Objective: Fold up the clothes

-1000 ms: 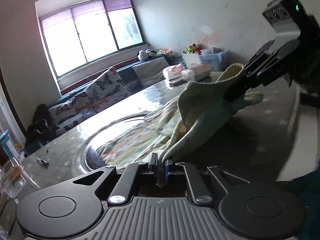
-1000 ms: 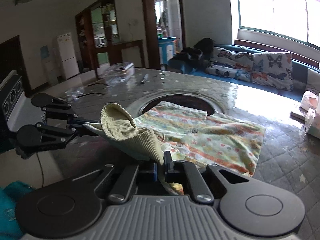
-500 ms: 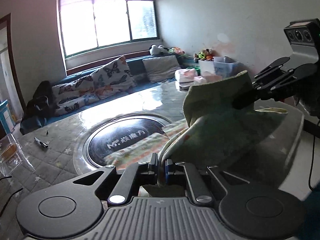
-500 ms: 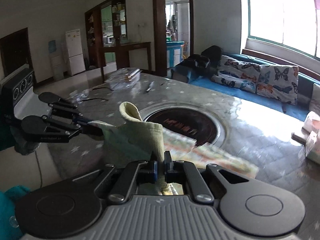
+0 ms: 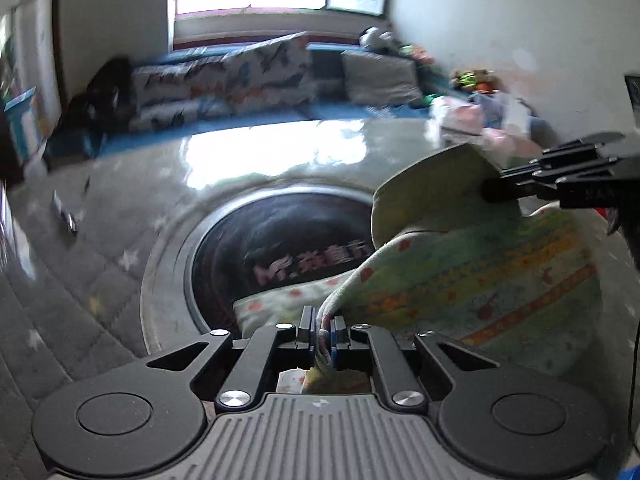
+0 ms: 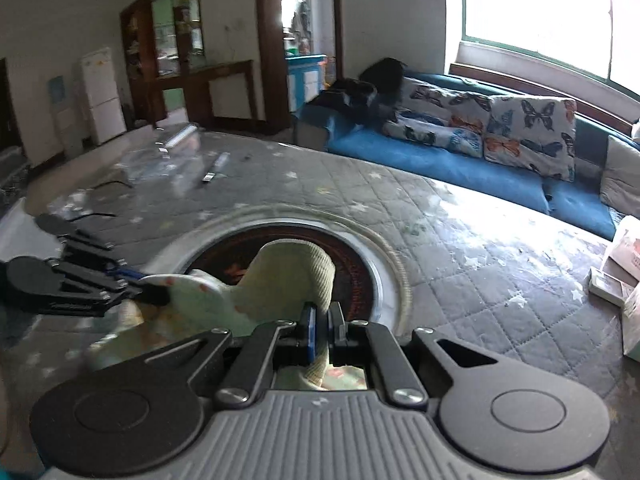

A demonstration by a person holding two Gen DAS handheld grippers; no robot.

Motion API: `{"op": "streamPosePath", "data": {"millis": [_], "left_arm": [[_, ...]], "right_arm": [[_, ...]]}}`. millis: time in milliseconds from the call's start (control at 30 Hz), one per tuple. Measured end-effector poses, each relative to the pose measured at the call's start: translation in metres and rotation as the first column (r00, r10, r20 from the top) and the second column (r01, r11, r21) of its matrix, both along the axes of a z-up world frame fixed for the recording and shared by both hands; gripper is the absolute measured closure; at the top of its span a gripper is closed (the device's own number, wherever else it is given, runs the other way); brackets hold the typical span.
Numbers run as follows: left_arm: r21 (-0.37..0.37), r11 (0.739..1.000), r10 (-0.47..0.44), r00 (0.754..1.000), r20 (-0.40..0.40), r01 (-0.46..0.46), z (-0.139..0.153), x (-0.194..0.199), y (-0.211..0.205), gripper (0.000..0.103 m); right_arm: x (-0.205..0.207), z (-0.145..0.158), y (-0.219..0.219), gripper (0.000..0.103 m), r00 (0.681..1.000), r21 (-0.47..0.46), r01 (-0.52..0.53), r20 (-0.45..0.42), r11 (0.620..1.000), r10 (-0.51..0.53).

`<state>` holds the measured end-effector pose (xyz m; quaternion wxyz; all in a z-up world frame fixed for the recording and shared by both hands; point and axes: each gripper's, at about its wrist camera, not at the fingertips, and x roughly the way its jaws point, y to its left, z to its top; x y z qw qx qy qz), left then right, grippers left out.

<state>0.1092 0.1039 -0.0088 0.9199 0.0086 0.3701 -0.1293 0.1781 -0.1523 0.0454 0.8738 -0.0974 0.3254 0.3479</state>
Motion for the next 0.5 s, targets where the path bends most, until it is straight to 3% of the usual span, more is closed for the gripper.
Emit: {"op": "streamPosePath", "data": {"millis": [133,300,367,500], "left_arm": [[-0.028,0.999,0.039,0.998,-0.047,-0.040,-0.013,0.009,0.008,0.094],[-0.054,0.997,0.059,0.996,-0.070,-0.063,-0.015,0.013,0.013,0.092],[-0.062,0.996,0.062,0.995,-0.074,-0.067,-0.015,0.014,0.014,0.091],[-0.081,0.994,0.070,0.994,-0.083,-0.076,-0.013,0.016,0.017,0.091]], "right_arm": [[0.028,-0.031,0.010,0.096,0.998,0.018,0.041,-0.038,0.999,-0.040],[0.037,-0.039,-0.002,0.091,0.993,0.047,0.103,-0.067,0.994,-0.099],[0.030,-0.037,-0.011,0.073,0.992,0.034,0.109,-0.061,0.994,-0.107],[0.007,-0.040,-0.039,0.073,0.985,-0.002,0.154,-0.074,0.988,-0.154]]}}
